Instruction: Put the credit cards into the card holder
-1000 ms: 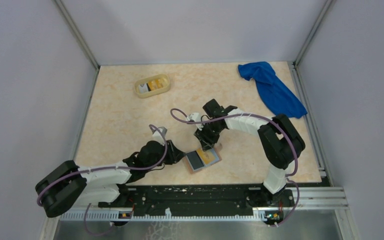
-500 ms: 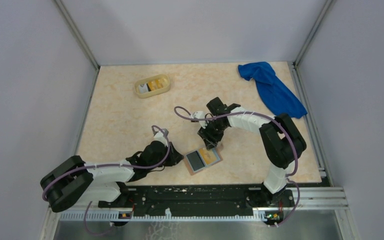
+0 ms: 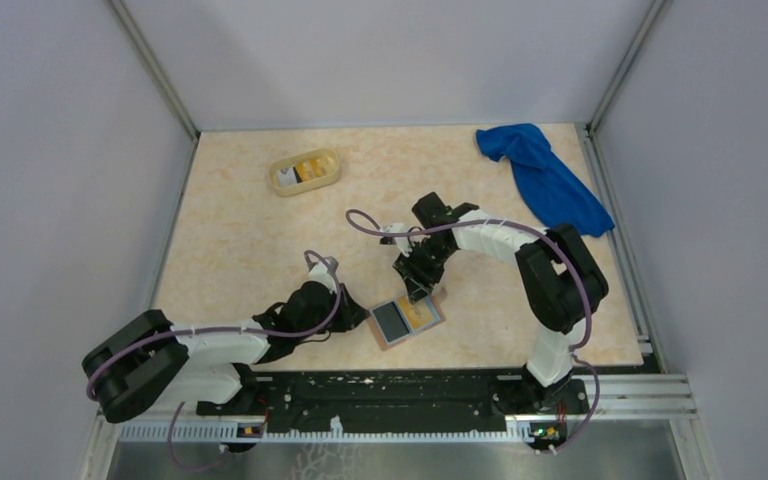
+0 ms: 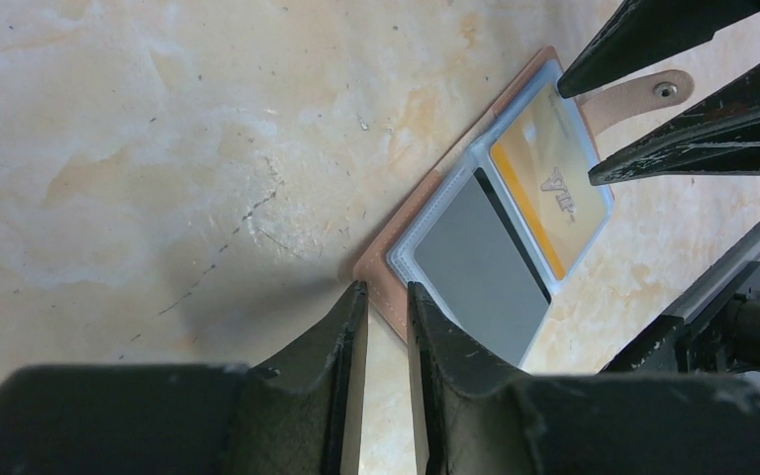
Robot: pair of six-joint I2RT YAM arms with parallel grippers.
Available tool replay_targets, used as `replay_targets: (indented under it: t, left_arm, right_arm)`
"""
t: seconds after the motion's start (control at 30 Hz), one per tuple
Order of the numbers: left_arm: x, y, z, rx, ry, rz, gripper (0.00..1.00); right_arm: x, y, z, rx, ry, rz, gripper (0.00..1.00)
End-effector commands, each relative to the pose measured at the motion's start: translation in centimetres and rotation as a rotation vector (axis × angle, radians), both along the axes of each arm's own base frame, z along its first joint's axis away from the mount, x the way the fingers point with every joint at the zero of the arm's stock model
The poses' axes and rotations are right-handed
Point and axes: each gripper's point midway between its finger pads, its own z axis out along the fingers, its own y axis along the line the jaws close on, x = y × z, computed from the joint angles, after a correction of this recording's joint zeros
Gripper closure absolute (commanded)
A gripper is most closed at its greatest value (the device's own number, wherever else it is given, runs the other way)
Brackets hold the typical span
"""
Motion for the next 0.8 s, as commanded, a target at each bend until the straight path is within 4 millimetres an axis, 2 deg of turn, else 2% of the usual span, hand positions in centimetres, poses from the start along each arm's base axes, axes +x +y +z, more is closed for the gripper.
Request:
replay_targets:
  t: [0.0,0.17,0.33,0.43,0.6,0.77]
  left_arm:
    - [0.1,-0.6,0.3,-0.023,-0.005,-0.017,0.74]
    - [0.1,-0.6,0.4,-0.024,-0.009,-0.019,0.74]
    - [0.0,-0.8,0.7,-0.031,-0.015,-0.03,0.73]
    - [-0.1,-0.9,0.7,-0.036,-0.012,-0.039,0.73]
    - [-0.2,-1.2,0.3,-0.033,-0.002,-0.049,0.73]
    - [-0.2,-1.4,0.2,-0.037,0.002,-0.056,0.74]
  right_arm:
    - [1.0,0.8,0.7,0.021,-0.02,-0.004,0.53]
    - [2.0,0.1,0.3,-0.031,-0.074,-0.03,0.52]
    - [1.6,0.1,0.1,-0.031,-0.053,-0.024,0.51]
    - [0.7,0.4,0.0,-0.013,0.001,-0.004,0.5]
    - [-0.5,1.3,0.6,0.047,0.077,0.02,0.53]
    - [-0.8,2.1,2.1,0.113,0.098,0.023,0.55]
